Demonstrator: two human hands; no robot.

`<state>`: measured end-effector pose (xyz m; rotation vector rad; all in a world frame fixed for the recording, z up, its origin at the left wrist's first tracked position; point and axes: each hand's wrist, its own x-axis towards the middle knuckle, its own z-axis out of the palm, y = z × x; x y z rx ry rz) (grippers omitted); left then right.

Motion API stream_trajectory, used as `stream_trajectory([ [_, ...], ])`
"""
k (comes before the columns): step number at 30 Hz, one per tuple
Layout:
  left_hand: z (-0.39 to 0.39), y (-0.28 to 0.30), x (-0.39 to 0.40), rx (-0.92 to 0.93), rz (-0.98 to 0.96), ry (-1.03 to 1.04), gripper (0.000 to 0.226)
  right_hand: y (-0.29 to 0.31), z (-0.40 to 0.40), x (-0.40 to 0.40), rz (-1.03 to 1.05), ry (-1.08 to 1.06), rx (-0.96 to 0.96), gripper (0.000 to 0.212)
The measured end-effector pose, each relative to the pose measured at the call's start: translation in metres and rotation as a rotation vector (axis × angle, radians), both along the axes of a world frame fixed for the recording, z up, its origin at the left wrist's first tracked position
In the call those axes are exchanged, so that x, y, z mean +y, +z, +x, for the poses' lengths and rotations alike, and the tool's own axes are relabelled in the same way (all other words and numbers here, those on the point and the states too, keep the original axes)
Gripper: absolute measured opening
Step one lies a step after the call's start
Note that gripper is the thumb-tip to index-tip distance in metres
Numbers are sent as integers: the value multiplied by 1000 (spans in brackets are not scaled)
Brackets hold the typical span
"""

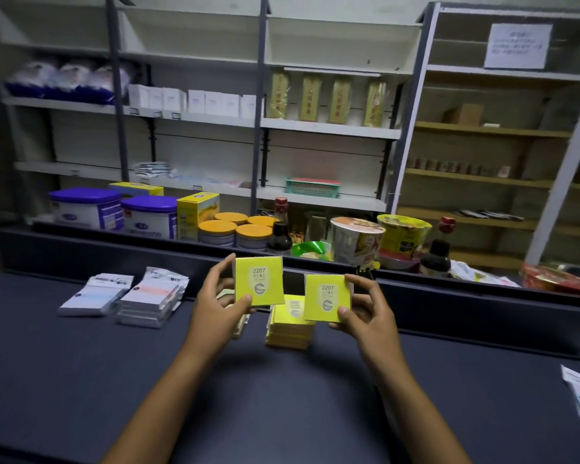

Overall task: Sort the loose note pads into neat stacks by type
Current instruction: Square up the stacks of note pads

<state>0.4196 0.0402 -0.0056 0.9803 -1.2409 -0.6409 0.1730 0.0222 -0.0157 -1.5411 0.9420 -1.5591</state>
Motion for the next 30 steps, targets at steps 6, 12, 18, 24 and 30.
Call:
stream_trajectory([
  [6,12,7,-38,70,-17,-41,68,4,22,-27,60,11,25,42],
  [12,17,-10,-60,49,-21,-4,70,0,34,-47,90,17,105,39],
  [18,7,-17,-62,-55,-31,-18,71,-15,34,-53,36,-107,335,36],
  [24,7,-19,-59,-75,-31,-33,70,-16,36,-51,-21,-280,669,33],
  [30,13,-21,-58,-3,11,-39,69,-18,37,-50,-12,-261,677,32],
])
